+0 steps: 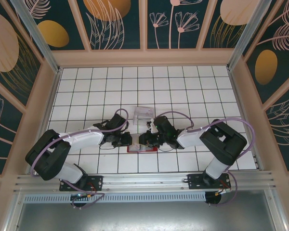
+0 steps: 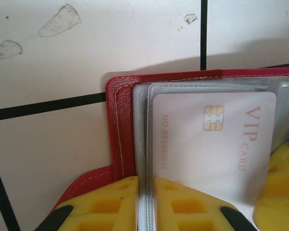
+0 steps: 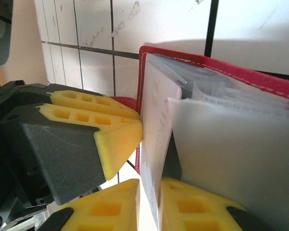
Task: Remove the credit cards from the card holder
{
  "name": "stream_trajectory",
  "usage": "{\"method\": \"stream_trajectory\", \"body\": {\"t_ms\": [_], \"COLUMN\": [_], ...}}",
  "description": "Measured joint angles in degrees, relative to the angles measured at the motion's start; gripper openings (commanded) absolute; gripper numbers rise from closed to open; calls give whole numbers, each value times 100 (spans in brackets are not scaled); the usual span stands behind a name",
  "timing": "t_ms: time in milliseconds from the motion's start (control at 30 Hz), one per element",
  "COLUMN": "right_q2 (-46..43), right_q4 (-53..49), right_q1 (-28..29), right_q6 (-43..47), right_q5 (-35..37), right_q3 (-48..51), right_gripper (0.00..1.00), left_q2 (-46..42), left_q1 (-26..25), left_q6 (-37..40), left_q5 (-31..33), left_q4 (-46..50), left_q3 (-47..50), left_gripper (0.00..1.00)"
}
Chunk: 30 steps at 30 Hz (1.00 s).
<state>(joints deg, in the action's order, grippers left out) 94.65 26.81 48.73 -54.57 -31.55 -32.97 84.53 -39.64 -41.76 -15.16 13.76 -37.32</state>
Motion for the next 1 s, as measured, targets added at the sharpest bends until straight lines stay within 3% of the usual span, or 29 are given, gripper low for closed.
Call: {"method": "stream_trajectory", "body": {"t_ms": [633,1000], "right_q2": [-181,-188], "right_q4": [-22,-81], "right_q1": [-57,-74], "right_q6": [17,35], "right_q5": [42,55], "right_q3": [122,50], "right_gripper": [8,22], "left_q2": [15,17], "left_q1": [0,0], "left_q6": [0,0], "left_q5": [4,4], "left_q4": [42,37], "left_q3": [-31,-31], "left_gripper": [17,17]}}
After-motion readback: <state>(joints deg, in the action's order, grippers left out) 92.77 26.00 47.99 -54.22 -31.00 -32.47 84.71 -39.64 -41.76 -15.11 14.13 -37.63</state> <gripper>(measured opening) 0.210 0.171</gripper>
